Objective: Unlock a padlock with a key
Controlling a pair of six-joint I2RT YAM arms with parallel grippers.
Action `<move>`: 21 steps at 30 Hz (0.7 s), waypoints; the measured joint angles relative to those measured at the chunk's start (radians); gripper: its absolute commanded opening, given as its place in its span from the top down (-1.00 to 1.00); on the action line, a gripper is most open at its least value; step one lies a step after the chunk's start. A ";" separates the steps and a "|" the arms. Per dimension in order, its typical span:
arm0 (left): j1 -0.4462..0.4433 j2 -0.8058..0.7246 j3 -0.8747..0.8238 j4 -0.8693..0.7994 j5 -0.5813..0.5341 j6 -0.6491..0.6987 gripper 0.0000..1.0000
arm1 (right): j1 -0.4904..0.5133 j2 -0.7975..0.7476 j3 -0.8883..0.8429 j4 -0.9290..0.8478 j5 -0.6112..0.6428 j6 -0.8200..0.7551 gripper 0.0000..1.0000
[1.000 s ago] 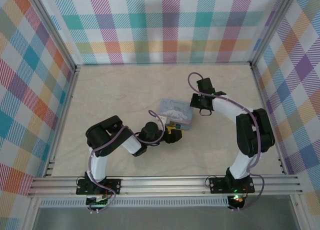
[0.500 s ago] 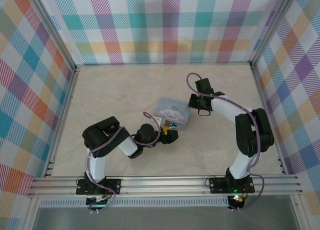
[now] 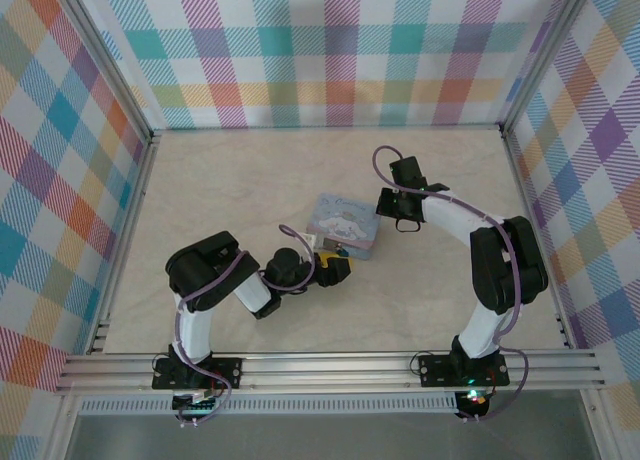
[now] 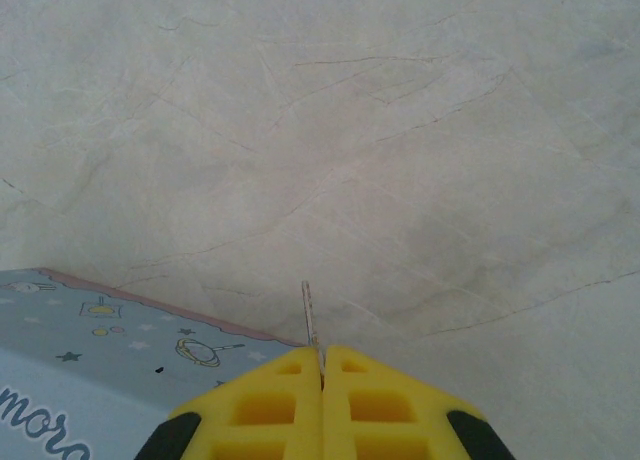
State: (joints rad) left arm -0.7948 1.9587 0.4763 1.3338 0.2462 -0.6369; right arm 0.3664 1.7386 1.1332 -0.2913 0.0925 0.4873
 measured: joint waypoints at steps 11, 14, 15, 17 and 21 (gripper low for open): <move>0.014 -0.155 -0.031 -0.245 -0.098 0.080 -0.67 | 0.004 0.002 0.000 0.002 0.000 0.000 1.00; 0.014 -0.165 -0.019 -0.288 -0.112 0.108 -0.68 | 0.006 0.002 0.001 0.002 0.002 0.001 1.00; 0.014 -0.164 -0.011 -0.299 -0.114 0.114 -0.68 | 0.008 0.003 0.001 0.003 0.002 0.003 1.00; 0.014 -0.158 0.007 -0.317 -0.114 0.126 -0.68 | 0.014 0.006 0.002 0.008 0.001 0.004 1.00; 0.009 -0.114 0.065 -0.329 -0.117 0.149 -0.68 | 0.022 0.014 0.008 0.021 0.015 0.008 1.00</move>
State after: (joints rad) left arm -0.7860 1.8442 0.5411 1.0050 0.1287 -0.4881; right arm 0.3882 1.7523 1.1408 -0.2707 0.1074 0.4950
